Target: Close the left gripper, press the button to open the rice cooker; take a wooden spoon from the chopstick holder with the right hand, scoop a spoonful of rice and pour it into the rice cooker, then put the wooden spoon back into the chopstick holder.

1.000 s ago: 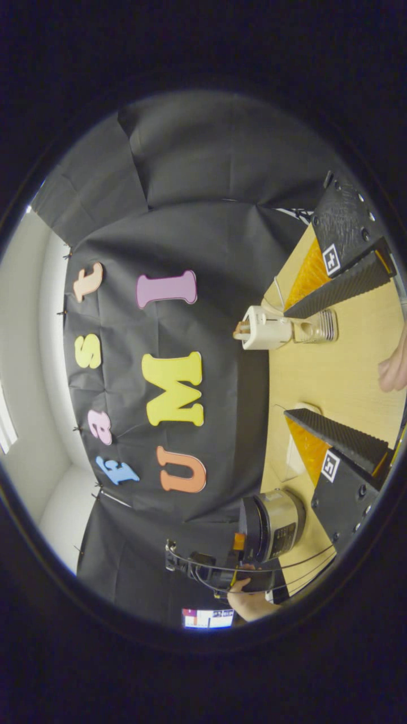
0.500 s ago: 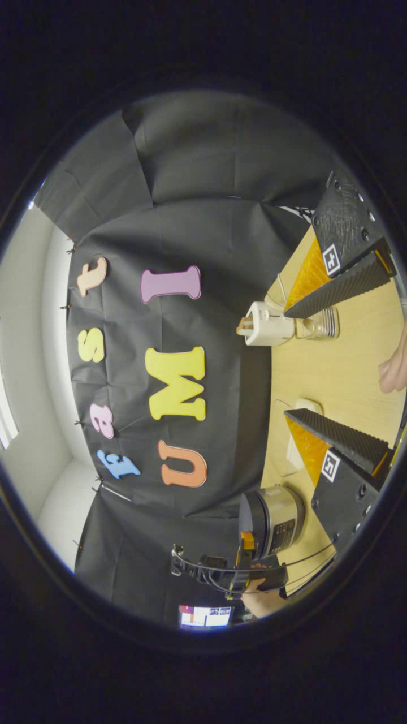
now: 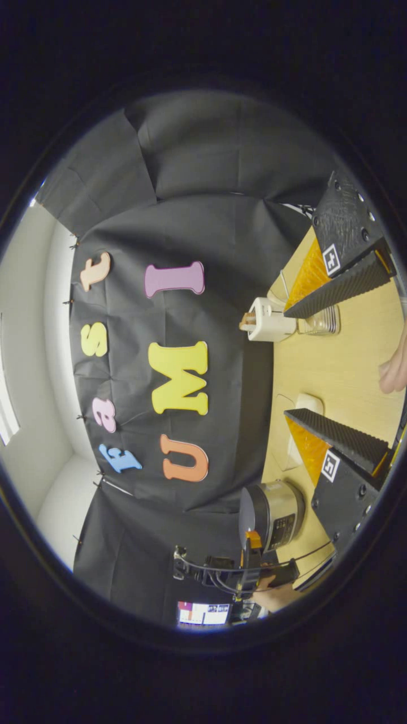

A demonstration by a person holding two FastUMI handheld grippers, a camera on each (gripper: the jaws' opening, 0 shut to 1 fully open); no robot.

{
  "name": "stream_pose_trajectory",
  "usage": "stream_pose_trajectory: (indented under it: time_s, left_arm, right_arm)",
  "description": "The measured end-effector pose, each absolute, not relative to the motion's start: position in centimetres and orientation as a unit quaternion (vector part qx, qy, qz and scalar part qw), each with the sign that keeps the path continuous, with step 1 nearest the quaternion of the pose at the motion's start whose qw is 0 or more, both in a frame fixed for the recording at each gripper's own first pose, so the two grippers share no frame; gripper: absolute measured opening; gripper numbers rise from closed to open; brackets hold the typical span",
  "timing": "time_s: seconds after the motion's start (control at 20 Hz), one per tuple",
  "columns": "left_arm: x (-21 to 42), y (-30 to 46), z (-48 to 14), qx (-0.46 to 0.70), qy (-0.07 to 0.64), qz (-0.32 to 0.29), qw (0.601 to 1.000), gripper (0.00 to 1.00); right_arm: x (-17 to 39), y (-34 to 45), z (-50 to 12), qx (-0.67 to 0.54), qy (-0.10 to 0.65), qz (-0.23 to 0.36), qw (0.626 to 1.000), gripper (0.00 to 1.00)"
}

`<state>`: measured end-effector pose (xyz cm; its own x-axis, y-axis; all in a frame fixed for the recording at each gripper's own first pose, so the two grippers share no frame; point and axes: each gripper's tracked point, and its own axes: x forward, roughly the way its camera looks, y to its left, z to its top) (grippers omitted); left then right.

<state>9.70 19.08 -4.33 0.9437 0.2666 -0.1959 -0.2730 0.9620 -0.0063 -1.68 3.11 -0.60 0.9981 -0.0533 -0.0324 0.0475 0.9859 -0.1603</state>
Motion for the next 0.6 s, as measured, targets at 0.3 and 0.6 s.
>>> stream_pose_trajectory:
  time_s: [0.3,0.6]
  left_arm:
    - [5.5,14.6,-0.3,0.004,0.109,0.104,0.989,0.83]
    - [2.4,9.9,4.8,0.053,0.08,0.057,0.994,0.82]
  right_arm:
    - [-1.3,2.1,-1.0,-0.087,0.023,-0.041,0.995,0.95]
    - [0.4,1.0,-2.8,-0.096,0.047,-0.05,0.993,0.95]
